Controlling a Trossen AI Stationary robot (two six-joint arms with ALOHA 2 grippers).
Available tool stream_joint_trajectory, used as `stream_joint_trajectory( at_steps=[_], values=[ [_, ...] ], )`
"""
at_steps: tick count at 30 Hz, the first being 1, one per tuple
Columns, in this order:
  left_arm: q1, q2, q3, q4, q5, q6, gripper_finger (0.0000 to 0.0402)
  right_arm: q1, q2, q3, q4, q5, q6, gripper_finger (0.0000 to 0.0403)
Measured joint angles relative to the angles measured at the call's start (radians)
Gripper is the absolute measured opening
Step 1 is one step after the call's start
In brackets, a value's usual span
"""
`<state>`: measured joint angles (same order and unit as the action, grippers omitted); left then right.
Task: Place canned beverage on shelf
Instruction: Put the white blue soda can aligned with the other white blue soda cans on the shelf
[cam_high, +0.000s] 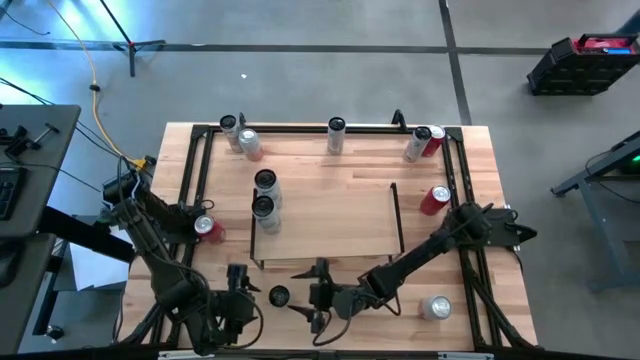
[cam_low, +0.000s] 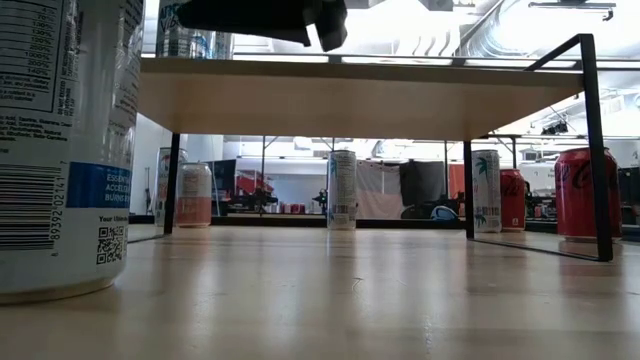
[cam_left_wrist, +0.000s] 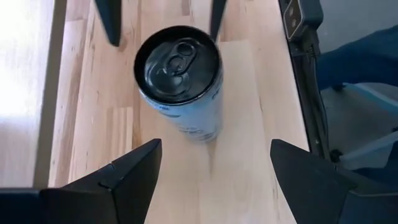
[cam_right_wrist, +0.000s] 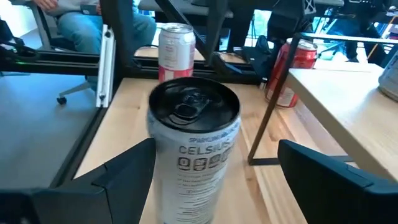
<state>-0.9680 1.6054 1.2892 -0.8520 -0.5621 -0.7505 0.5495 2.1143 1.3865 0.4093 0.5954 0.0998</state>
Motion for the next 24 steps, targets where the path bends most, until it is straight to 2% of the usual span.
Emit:
stream_joint_trajectory(
  at_steps=[3, 9, 12, 18, 24],
  values=[
    [0.000, 0.000, 0.000, 0.000, 0.002, -0.001, 0.0291, 0.000, 0.000, 0.000, -0.003, 0.028, -0.036, 0.0323],
    [0.000, 0.000, 0.000, -0.001, -0.002, 0.001, 0.0291, 0.026, -0.033, 0.000, -0.088, 0.195, -0.056, 0.0323],
    [0.000, 0.000, 0.000, -0.017, -0.010, 0.000, 0.0291, 0.039, -0.046, 0.000, -0.101, 0.232, -0.051, 0.0323],
    [0.000, 0.000, 0.000, -0.017, -0.033, -0.003, 0.0291, 0.037, -0.047, 0.000, -0.030, 0.017, 0.034, 0.0323],
    [0.009, 0.020, 0.000, -0.018, -0.045, -0.016, 0.0291, 0.024, -0.042, 0.000, -0.007, 0.003, 0.031, 0.0323]
  ],
)
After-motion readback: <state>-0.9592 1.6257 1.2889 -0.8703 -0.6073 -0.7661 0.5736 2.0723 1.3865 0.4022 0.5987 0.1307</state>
